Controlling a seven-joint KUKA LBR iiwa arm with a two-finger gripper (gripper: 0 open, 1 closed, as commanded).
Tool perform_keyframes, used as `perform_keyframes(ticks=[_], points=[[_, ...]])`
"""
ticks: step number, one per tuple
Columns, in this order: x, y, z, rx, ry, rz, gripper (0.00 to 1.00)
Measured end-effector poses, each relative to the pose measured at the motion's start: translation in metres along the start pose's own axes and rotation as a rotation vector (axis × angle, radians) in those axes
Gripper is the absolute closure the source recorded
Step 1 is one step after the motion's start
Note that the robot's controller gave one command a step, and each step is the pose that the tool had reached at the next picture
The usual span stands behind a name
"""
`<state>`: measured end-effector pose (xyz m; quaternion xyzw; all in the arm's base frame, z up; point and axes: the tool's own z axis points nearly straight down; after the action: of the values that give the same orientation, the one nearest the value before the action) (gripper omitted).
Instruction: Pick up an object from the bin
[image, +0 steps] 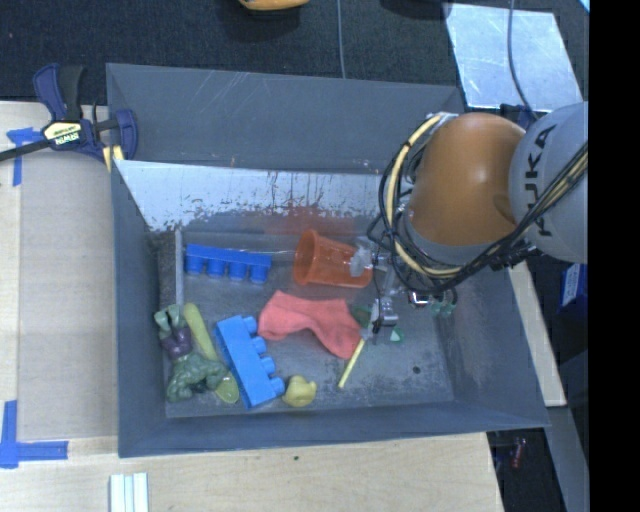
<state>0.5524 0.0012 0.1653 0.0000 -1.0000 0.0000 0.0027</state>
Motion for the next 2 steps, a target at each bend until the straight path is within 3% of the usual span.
perform_keyframes(ticks=[1,2], points=[[-0.002,0.000,-0.005,0.000,-0.009,0.000,0.00],[0.002,0.013,0.057,-0.001,-0.010,0.156,0.00]])
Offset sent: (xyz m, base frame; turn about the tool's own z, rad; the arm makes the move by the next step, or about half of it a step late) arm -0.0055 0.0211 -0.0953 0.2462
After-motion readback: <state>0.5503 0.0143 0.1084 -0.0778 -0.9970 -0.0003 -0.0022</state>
